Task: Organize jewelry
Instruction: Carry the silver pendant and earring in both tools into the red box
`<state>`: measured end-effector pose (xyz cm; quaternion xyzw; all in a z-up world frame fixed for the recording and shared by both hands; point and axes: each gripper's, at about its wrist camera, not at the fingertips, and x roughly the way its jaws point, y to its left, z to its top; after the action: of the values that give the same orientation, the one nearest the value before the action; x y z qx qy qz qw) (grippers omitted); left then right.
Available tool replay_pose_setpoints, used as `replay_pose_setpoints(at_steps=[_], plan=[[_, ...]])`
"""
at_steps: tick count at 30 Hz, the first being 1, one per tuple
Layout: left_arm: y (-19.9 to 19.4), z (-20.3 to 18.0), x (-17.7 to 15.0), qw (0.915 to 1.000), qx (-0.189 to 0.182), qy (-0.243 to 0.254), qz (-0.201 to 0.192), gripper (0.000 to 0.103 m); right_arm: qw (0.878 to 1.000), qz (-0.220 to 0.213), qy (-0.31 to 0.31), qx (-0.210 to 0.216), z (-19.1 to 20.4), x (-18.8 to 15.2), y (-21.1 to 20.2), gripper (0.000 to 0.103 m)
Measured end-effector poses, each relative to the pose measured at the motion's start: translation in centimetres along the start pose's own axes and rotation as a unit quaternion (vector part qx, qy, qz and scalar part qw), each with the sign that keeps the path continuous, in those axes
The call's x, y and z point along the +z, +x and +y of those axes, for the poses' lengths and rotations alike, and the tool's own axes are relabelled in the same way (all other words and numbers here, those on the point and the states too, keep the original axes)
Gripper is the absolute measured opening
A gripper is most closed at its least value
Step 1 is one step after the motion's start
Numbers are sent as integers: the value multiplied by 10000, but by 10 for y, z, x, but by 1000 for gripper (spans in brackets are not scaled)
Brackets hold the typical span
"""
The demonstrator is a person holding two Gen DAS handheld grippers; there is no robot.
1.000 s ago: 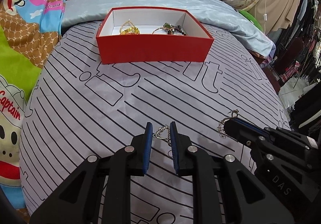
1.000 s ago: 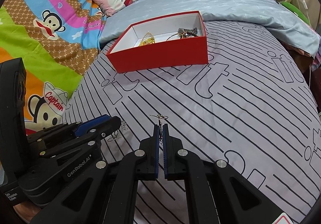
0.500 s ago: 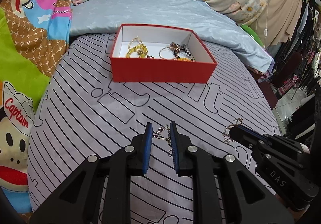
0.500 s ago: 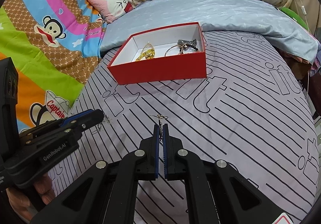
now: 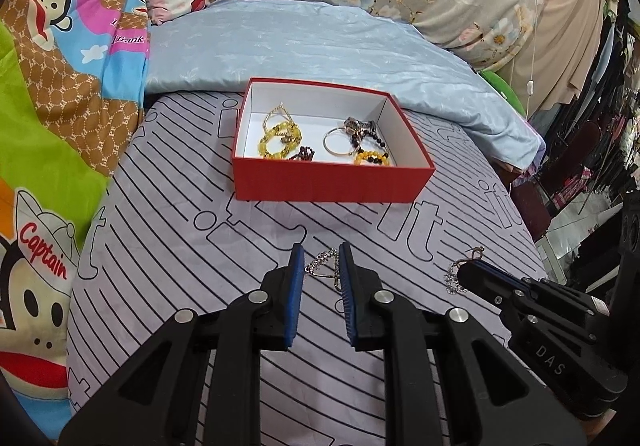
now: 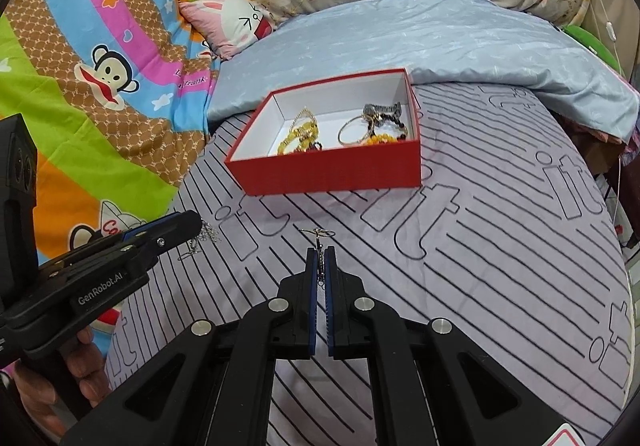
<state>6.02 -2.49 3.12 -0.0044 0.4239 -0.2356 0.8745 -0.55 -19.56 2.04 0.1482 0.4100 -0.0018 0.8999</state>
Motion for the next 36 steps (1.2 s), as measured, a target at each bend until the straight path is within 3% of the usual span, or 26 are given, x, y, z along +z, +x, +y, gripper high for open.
replay_pose_setpoints(at_steps=[21,36], plan=[[18,-3,73,9988,-37,72,-493,17,9977,-623,-245,108,7,87,16,3],[51,4,126,9968,36,113,-791,17,9962,-805,-320,71,2,137,55,3]])
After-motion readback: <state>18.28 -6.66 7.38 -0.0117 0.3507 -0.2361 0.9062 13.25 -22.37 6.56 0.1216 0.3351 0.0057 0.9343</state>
